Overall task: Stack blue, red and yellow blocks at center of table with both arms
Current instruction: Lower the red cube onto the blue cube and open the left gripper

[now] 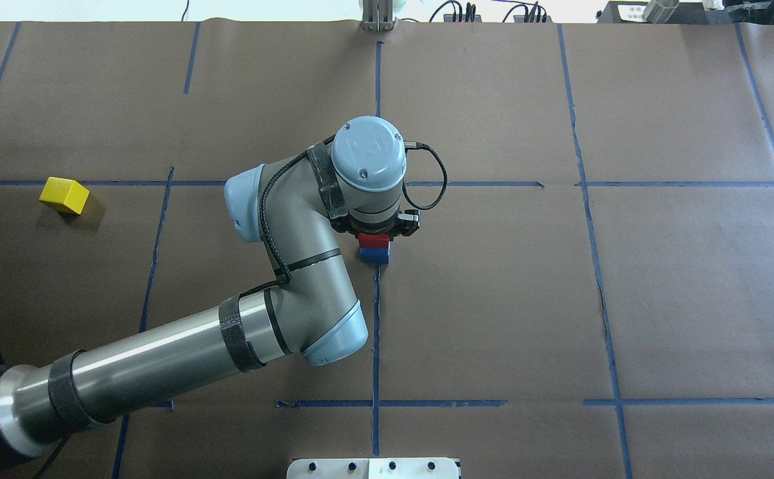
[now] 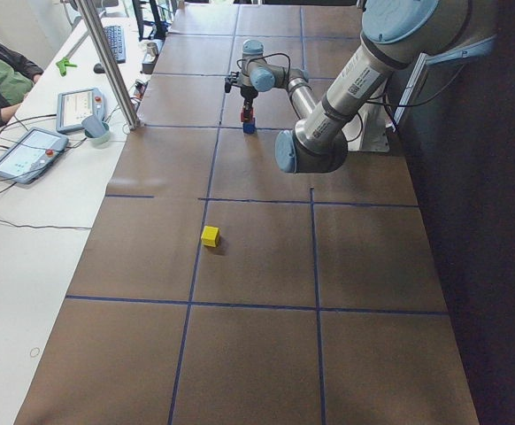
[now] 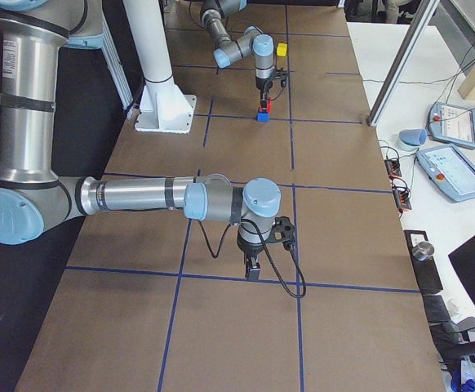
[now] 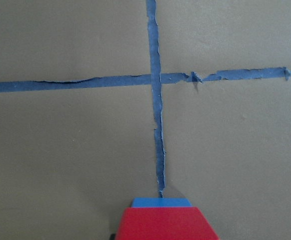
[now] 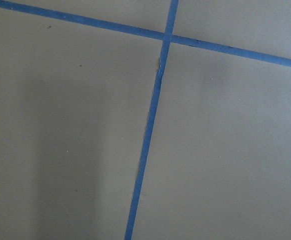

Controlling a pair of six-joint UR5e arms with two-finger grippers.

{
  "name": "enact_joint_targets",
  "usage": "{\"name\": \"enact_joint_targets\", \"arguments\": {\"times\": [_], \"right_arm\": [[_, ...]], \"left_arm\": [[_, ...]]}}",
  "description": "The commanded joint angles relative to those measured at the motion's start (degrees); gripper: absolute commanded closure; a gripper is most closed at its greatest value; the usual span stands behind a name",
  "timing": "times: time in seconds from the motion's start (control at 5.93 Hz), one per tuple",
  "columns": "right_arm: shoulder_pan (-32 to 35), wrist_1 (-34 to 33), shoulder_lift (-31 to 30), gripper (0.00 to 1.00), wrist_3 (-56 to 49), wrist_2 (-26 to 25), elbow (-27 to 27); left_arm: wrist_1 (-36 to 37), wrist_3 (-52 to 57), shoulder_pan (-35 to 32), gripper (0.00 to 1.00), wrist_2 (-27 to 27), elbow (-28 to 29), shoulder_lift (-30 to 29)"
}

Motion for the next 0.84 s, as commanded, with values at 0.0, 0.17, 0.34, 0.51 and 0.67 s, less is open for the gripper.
{"name": "enact_joint_targets", "arguments": {"times": [0.0,0.17,0.34,0.51,0.67], "right_arm": [[0.0,0.0,0.0,0.00,0.0,0.0,0.0],[0.0,0.0,0.0,0.00,0.0,0.0,0.0],[0.0,0.0,0.0,0.00,0.0,0.0,0.0],[0.0,0.0,0.0,0.00,0.0,0.0,0.0],[0.0,0.0,0.0,0.00,0.0,0.0,0.1]], "left_arm": [[0.0,0.0,0.1,0.62,0.0,0.0,0.0],[0.0,0.0,0.1,0.52,0.0,0.0,0.0],[0.0,0.0,0.1,0.38,0.0,0.0,0.0],[0.0,0.1,0.1,0.26,0.0,0.0,0.0],[0.0,0.1,0.1,0.18,0.0,-0.3,0.0]]}}
